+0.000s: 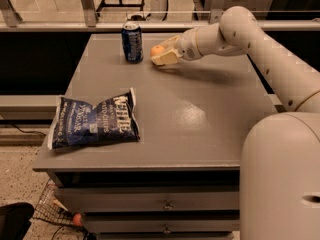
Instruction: Move orange near pepsi can
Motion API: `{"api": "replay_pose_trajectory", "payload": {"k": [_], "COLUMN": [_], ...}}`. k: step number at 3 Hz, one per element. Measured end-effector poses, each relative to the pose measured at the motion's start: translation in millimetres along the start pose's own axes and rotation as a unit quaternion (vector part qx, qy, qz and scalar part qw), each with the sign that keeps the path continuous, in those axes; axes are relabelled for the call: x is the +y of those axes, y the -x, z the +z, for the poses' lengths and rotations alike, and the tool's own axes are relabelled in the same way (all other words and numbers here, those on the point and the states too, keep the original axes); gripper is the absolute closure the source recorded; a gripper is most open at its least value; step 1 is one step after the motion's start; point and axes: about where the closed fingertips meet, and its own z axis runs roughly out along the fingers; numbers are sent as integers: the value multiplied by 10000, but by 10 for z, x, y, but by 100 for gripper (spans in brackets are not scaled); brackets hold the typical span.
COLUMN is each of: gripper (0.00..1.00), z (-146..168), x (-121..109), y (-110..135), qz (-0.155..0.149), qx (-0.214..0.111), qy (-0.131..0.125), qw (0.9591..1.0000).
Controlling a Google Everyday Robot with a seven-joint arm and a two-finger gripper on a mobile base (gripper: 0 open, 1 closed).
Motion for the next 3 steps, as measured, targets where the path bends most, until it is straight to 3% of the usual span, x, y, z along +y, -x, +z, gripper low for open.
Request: {"api": "replay_pose_trajectory", "payload": {"k": [1,2,3], "gripper": [13,0,0], "z": [34,68,69], "x": [15,30,31], "y": [0,-1,-1], "qz": [3,5,5], "qx": [-2,-3,-3], "qy": [27,53,54], "qw": [10000,10000,10000]}}
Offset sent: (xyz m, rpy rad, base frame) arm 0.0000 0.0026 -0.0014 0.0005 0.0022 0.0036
